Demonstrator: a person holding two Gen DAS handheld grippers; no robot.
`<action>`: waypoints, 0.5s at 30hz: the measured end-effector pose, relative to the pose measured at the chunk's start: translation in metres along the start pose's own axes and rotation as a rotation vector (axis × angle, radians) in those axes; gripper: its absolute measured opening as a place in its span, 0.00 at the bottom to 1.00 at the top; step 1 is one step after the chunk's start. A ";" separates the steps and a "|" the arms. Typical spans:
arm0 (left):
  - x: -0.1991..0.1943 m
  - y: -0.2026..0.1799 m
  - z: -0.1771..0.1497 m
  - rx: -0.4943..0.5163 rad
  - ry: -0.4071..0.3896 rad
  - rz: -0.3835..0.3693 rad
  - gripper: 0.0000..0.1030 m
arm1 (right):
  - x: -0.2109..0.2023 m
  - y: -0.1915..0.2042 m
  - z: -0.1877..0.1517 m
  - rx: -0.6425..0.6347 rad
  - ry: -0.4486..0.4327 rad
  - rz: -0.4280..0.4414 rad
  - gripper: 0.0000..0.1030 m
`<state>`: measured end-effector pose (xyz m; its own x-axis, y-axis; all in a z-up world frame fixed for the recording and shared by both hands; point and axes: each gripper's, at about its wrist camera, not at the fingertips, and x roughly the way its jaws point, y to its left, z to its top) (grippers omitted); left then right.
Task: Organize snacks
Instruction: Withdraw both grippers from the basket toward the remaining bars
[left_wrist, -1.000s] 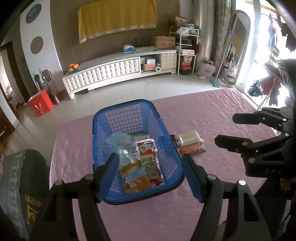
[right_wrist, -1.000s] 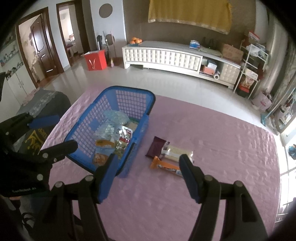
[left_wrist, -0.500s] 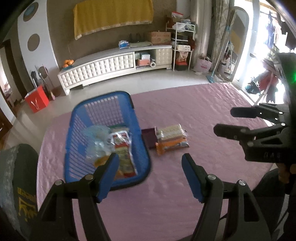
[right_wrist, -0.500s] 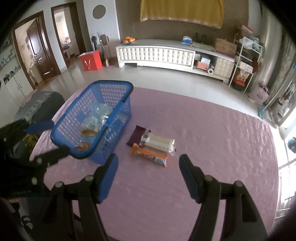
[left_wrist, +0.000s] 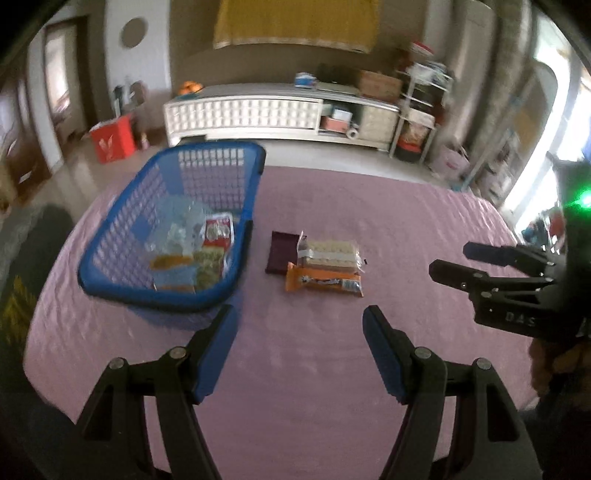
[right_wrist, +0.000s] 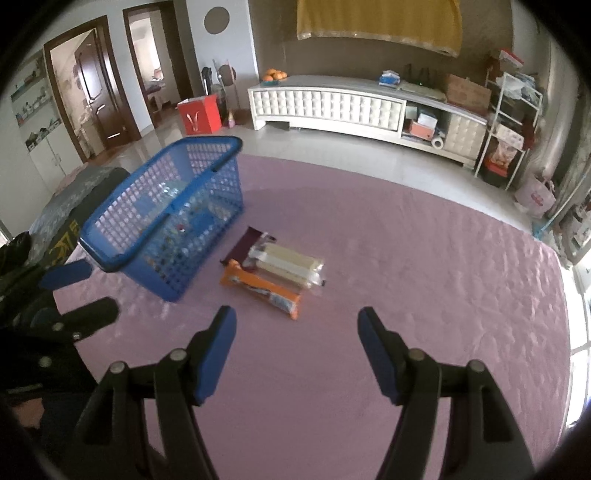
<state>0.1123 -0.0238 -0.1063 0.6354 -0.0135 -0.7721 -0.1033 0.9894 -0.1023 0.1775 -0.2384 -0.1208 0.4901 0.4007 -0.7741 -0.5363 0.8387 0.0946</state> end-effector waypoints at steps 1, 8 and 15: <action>0.005 -0.003 -0.003 -0.023 0.001 0.017 0.66 | 0.004 -0.004 0.000 0.001 0.003 0.007 0.70; 0.053 -0.014 -0.015 -0.151 0.069 0.066 0.66 | 0.042 -0.032 0.004 -0.072 0.029 0.053 0.70; 0.094 -0.022 -0.021 -0.245 0.096 0.114 0.66 | 0.087 -0.036 0.012 -0.236 0.077 0.097 0.70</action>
<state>0.1585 -0.0502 -0.1893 0.5349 0.0703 -0.8420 -0.3591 0.9210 -0.1512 0.2477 -0.2292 -0.1835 0.3797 0.4382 -0.8147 -0.7278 0.6852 0.0294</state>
